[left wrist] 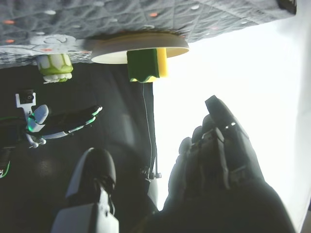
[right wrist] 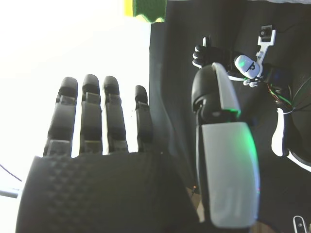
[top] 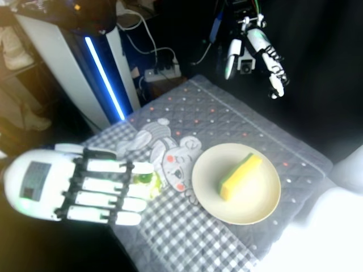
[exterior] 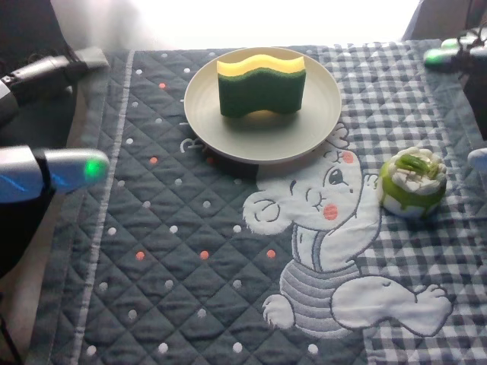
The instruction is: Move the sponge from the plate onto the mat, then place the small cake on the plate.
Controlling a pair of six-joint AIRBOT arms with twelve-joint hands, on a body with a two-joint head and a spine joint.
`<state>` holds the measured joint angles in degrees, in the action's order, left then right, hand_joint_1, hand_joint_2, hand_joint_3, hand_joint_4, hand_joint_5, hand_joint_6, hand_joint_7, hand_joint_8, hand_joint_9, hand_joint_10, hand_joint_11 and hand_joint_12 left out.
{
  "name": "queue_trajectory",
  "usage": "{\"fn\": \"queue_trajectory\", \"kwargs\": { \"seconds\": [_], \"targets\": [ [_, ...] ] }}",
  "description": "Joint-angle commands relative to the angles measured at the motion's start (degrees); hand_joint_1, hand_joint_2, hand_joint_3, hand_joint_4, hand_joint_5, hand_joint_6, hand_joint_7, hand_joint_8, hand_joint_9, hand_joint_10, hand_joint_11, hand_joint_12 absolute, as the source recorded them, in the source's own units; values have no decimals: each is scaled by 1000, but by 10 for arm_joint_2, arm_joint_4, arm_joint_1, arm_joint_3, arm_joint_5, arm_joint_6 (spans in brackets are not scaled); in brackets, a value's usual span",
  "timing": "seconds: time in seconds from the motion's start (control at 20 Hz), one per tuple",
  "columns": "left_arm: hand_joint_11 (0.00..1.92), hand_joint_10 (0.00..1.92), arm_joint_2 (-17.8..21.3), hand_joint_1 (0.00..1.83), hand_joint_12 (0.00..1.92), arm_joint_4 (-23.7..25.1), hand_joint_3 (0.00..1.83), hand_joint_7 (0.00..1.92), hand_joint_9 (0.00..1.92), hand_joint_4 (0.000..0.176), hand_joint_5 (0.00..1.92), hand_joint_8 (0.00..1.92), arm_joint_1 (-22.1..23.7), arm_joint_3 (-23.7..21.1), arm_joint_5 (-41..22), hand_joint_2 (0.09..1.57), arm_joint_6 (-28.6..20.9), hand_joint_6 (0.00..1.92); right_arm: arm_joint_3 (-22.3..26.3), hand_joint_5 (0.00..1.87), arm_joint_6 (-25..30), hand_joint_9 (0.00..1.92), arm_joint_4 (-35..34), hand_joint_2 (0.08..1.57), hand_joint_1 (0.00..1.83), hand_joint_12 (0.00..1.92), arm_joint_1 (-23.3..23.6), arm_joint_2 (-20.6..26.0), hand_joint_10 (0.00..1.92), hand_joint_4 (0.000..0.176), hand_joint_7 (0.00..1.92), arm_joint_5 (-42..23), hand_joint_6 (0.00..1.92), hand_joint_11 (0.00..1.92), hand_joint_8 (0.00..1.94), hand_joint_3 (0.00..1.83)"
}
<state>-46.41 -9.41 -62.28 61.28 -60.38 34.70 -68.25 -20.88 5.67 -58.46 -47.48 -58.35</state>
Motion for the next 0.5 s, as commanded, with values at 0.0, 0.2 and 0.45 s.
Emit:
{"fn": "queue_trajectory", "kwargs": {
  "seconds": [0.0,0.2,0.45],
  "targets": [
    [0,11,-7,737,417,-9,3,253,158,24,393,2,14,9,-61,1074,-5,2,-4,397,3,295,-20,1170,634,202,6,1,0,96,286,-64,0,229,0,5],
    [0,2,-46,719,354,30,0,230,131,19,359,1,96,52,-16,1009,-11,0,-4,380,3,289,-15,1166,636,188,7,1,0,102,277,-64,0,239,0,0],
    [0,5,-139,760,447,135,0,169,133,52,265,1,261,148,141,934,-23,1,-4,338,3,272,-9,1162,640,120,7,2,0,73,255,-64,0,267,0,0]
  ]
}}
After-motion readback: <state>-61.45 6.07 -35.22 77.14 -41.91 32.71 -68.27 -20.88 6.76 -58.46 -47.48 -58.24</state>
